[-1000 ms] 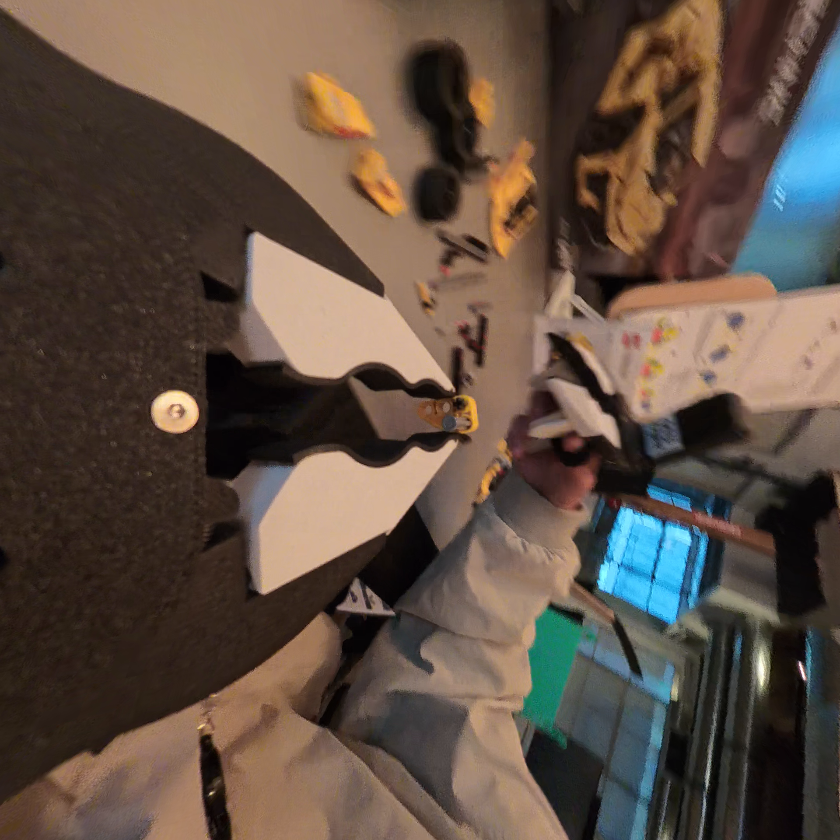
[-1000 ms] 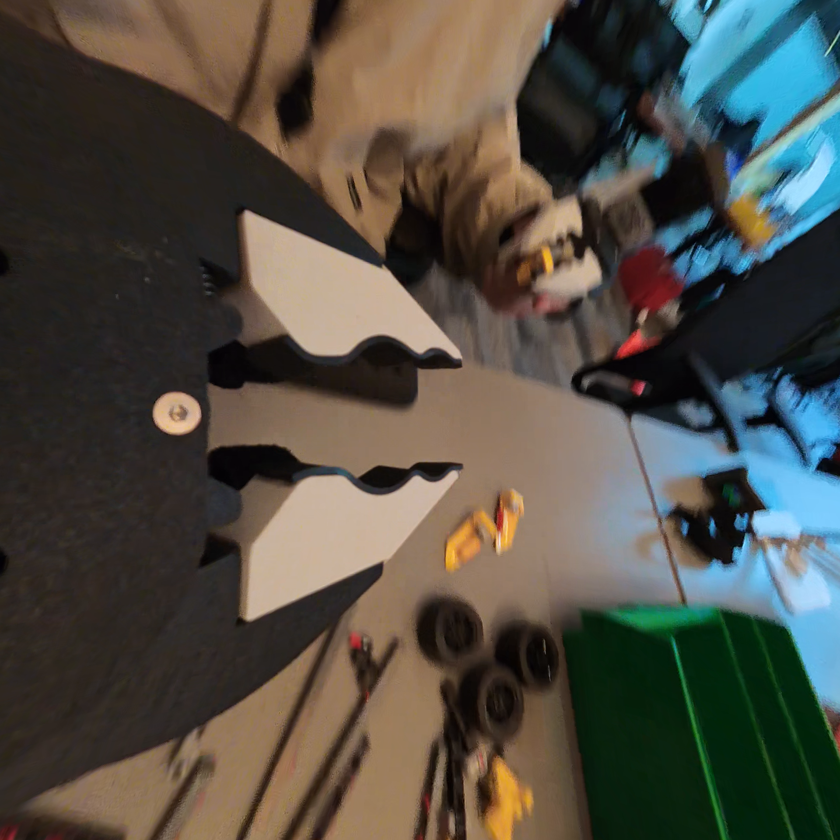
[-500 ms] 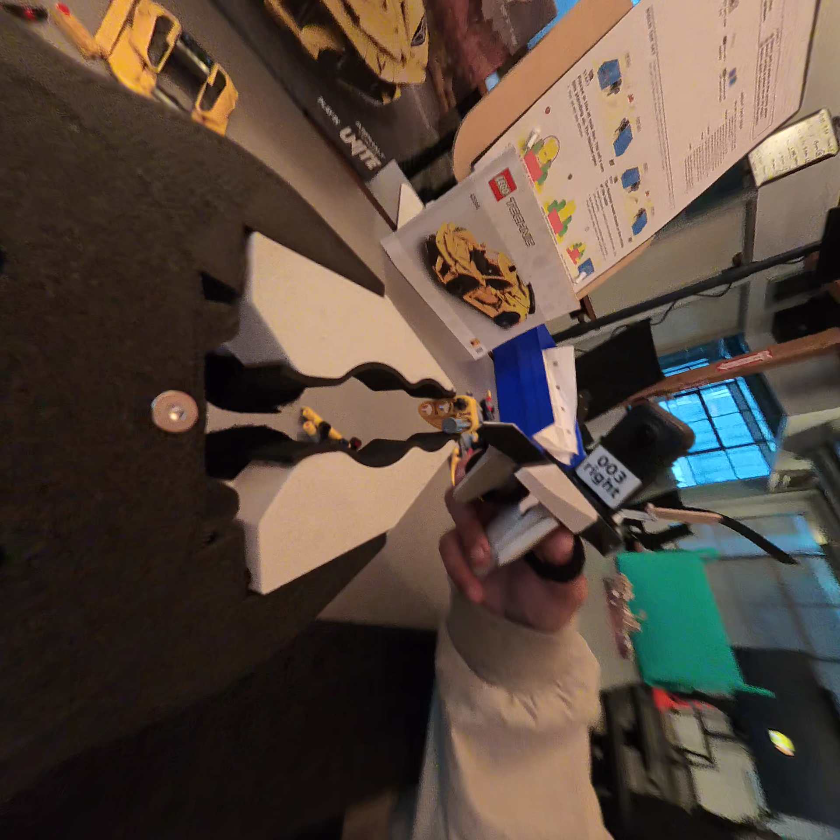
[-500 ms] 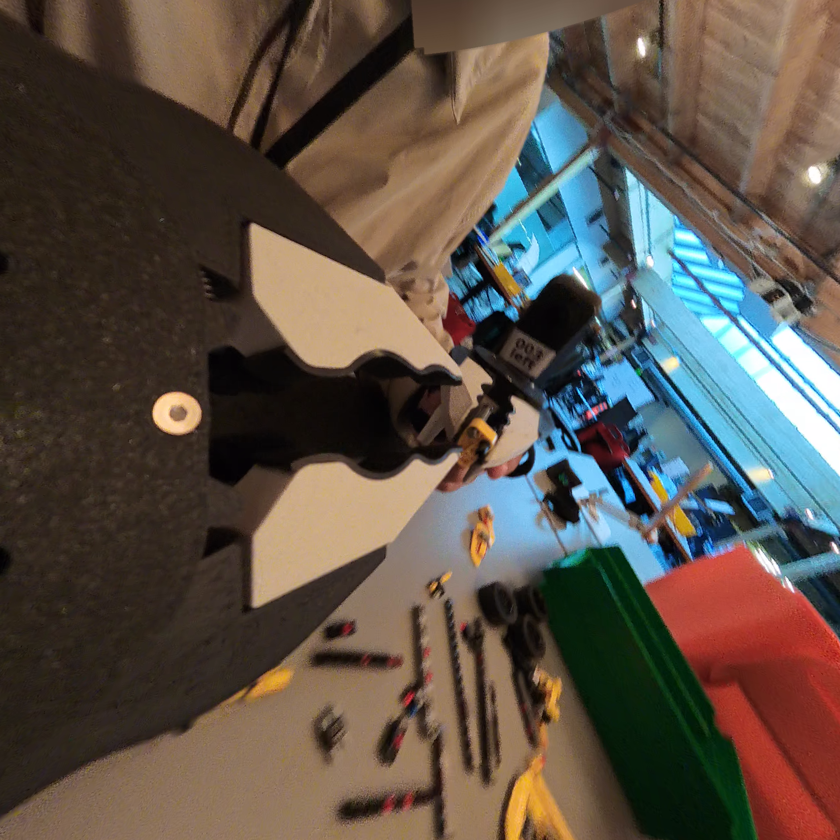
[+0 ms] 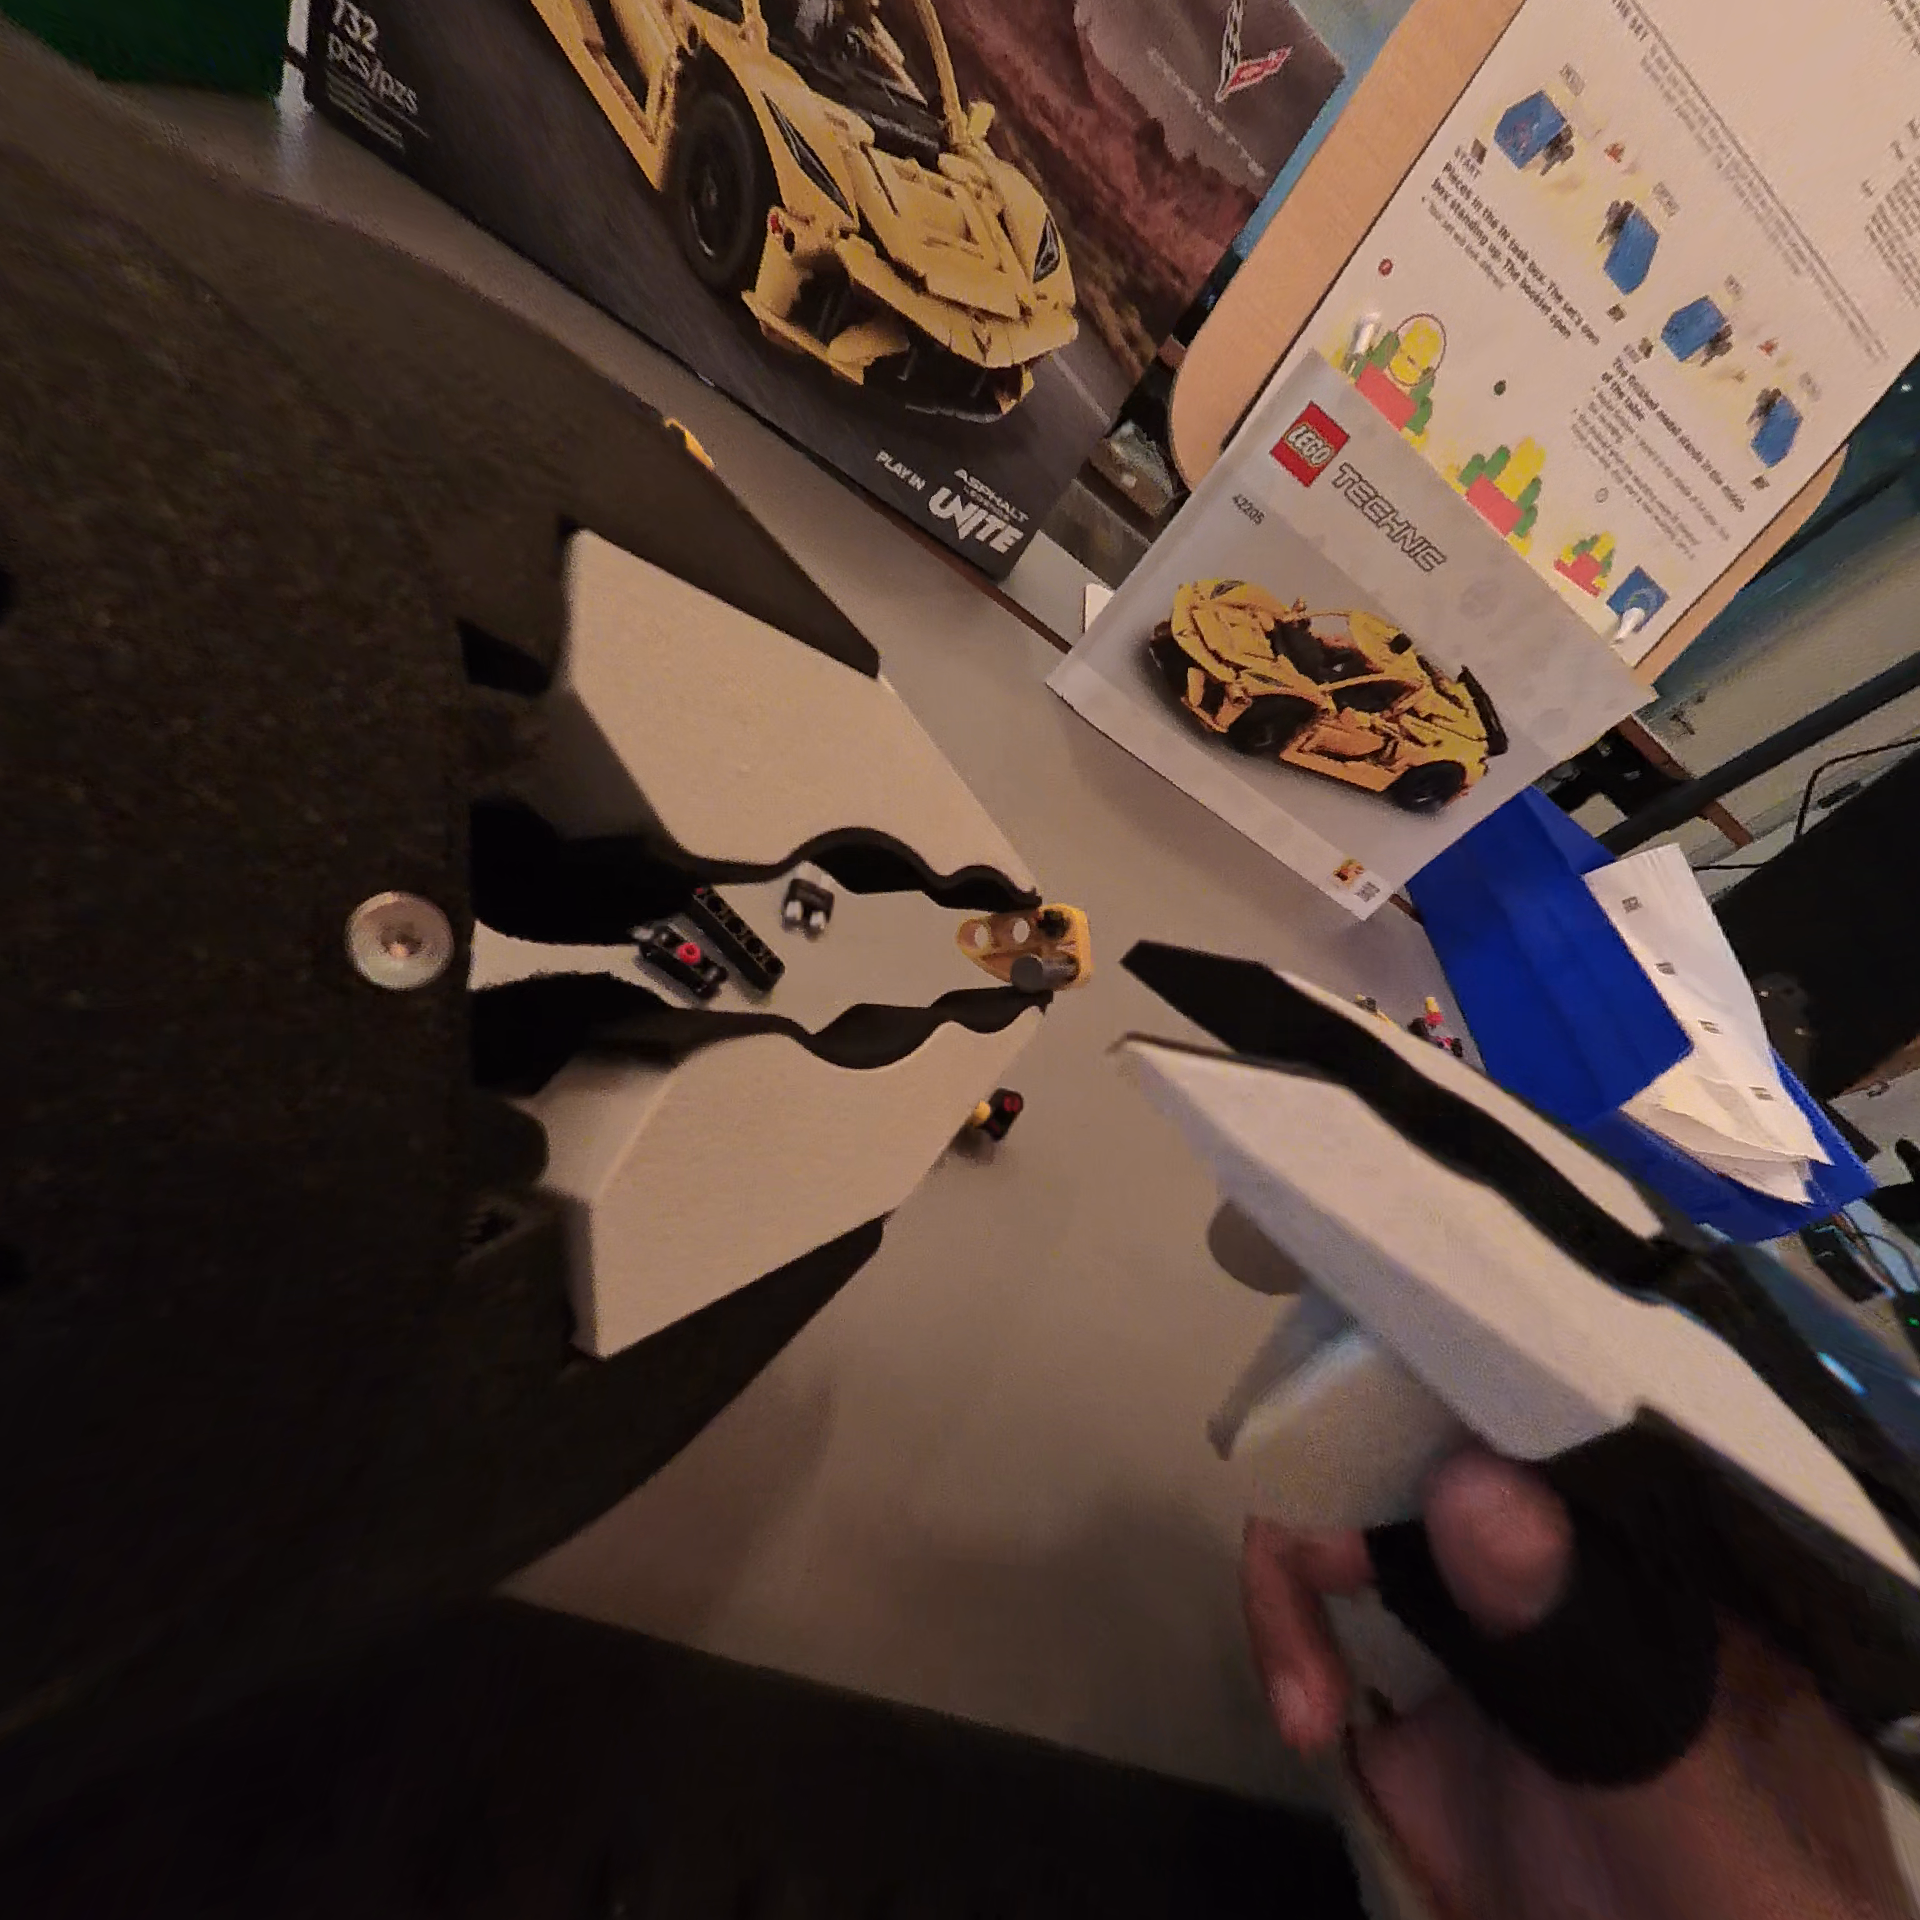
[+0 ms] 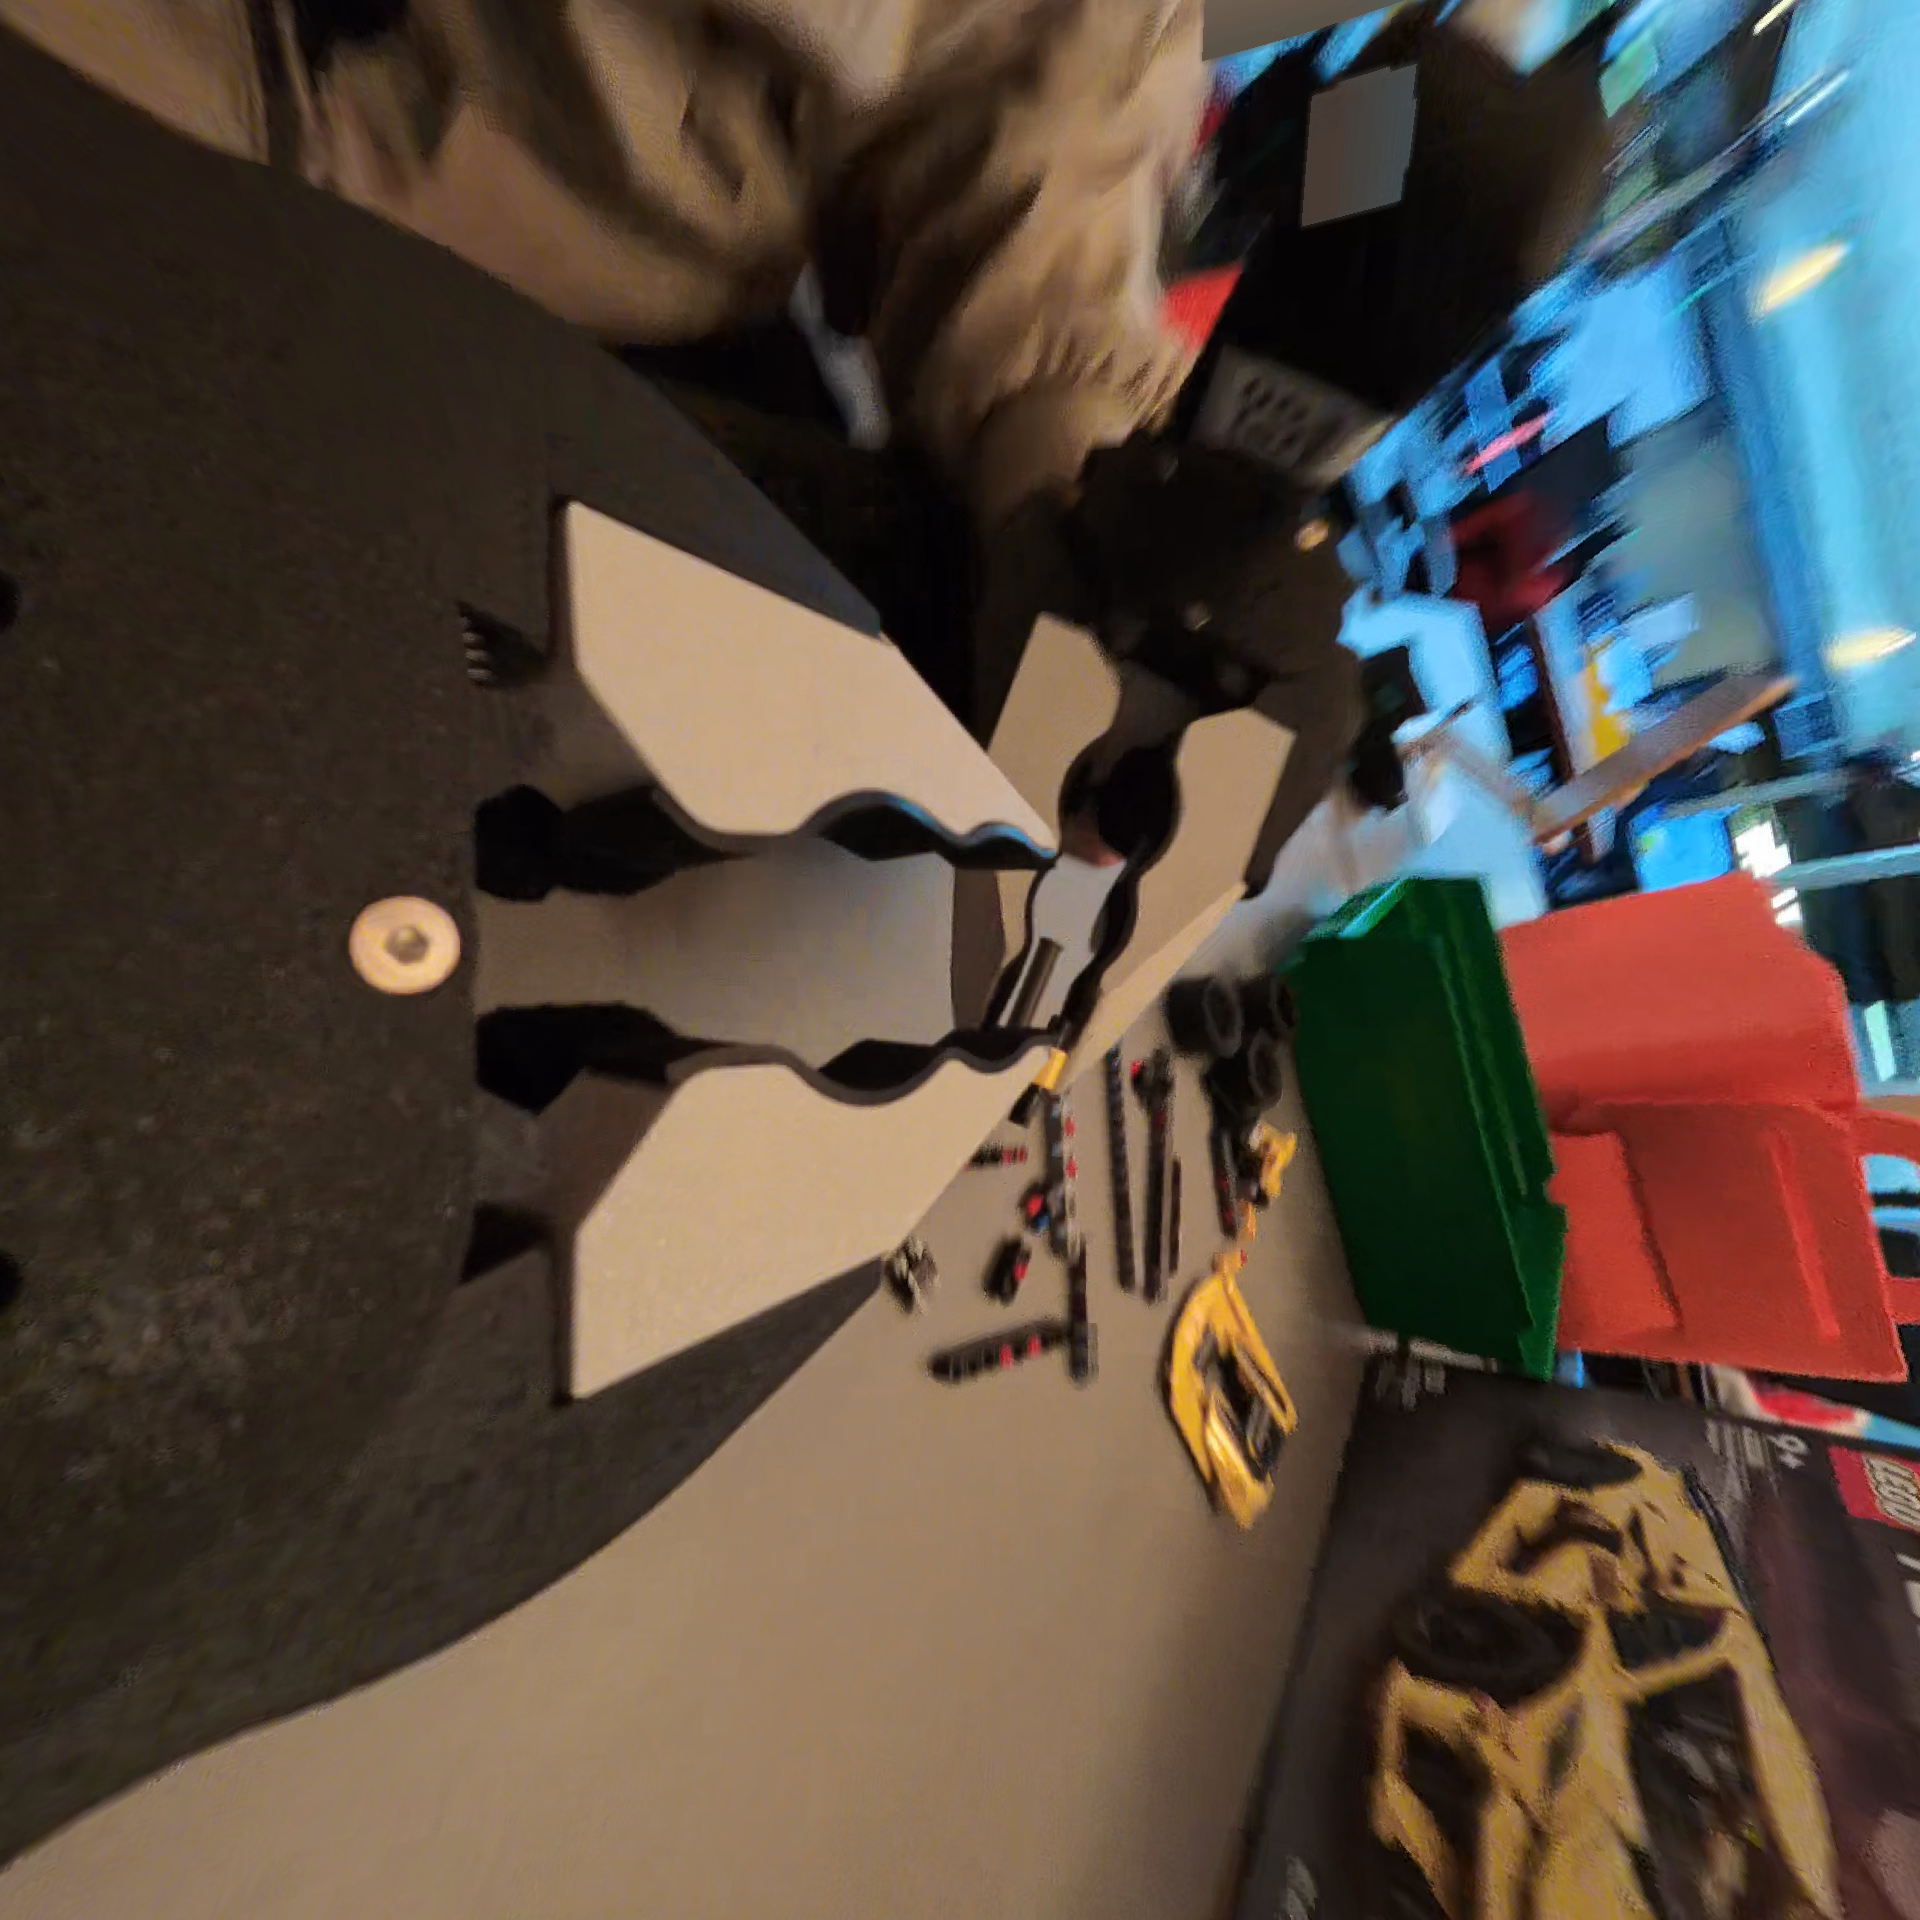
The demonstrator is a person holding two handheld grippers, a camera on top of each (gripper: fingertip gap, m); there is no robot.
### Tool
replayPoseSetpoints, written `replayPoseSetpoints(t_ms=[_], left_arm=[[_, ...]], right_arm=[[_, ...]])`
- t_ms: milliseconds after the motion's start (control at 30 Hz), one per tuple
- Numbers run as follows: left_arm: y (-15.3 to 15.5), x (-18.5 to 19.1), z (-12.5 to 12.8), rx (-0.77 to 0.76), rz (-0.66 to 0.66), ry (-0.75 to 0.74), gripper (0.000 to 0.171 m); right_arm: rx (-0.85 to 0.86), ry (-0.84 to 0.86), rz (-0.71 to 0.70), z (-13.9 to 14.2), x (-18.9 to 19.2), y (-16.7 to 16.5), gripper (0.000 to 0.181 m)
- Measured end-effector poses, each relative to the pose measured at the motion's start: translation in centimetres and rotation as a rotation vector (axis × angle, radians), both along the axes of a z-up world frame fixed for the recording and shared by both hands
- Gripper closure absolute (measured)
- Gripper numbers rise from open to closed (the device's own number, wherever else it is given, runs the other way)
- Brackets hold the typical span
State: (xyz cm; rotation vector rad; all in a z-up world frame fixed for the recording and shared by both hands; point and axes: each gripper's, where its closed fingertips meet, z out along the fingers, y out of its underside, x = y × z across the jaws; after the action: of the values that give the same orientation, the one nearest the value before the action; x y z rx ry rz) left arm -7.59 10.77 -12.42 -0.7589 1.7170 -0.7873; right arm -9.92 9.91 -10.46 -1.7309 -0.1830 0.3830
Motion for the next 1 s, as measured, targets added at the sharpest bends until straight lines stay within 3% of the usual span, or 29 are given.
replayPoseSetpoints(t_ms=[100, 233, 467, 600, 900, 1000], left_arm=[[-0.4, -0.1, -0.5, 0.011, -0.008, 0.021, 0.157], [-0.1, 0.0, -1.1, 0.061, 0.021, 0.038, 0.157], [0.4, 0.2, -1.4, 0.310, 0.102, -0.015, 0.158], [0.1, 0.1, -1.5, 0.346, 0.104, -0.014, 0.157], [0.2, 0.3, -2.2, 0.329, 0.100, 0.020, 0.157], [0.6, 0.4, -2.5, 0.362, 0.123, 0.030, 0.158]], right_arm=[[0.004, -0.232, -0.077, -0.8, -0.1, 0.4, 0.155], [0.000, -0.361, -0.132, -1.5, 0.0, 0.6, 0.163], [-0.010, -0.327, -0.108, -1.7, -0.3, 0.6, 0.170], [-0.037, -0.339, -0.094, -2.4, -0.5, 0.9, 0.167], [-0.034, -0.413, -0.125, -2.5, -0.3, 0.9, 0.181], [-0.032, -0.416, -0.079, -2.7, -1.1, 0.8, 0.181]])
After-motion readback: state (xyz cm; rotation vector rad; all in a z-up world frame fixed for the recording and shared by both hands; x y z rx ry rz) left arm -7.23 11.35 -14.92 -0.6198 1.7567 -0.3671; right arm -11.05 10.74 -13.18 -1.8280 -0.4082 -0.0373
